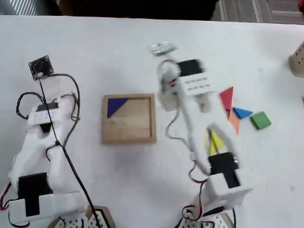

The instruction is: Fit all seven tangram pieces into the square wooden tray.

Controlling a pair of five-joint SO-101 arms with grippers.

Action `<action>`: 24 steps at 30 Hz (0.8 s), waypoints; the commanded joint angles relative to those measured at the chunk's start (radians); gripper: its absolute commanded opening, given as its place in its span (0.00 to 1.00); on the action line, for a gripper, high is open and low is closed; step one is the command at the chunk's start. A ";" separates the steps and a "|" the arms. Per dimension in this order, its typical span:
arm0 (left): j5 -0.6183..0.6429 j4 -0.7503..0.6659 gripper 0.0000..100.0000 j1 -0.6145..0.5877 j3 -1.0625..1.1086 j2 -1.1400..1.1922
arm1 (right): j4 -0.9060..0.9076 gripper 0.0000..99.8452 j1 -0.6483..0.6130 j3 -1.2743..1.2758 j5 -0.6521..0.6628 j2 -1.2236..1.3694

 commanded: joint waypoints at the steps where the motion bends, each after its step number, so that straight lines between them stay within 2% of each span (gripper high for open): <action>1: -0.006 0.000 0.03 0.031 -0.044 -0.008 | 0.016 0.04 0.228 0.002 0.049 -0.073; 7: -0.006 0.000 0.03 0.035 -0.043 -0.008 | 0.019 0.13 0.372 0.098 0.149 -0.077; 11: -0.006 0.000 0.03 0.036 -0.041 -0.008 | -0.004 0.10 0.452 0.198 0.215 -0.105; 16: -0.009 0.000 0.04 0.036 -0.041 -0.007 | -0.133 0.11 0.493 0.405 0.216 -0.214; 20: -0.097 0.006 0.04 0.056 -0.041 -0.007 | -0.225 0.15 0.496 0.571 0.195 -0.317; 24: -0.127 0.000 0.04 0.084 -0.023 -0.008 | -0.352 0.17 0.493 0.652 0.021 -0.381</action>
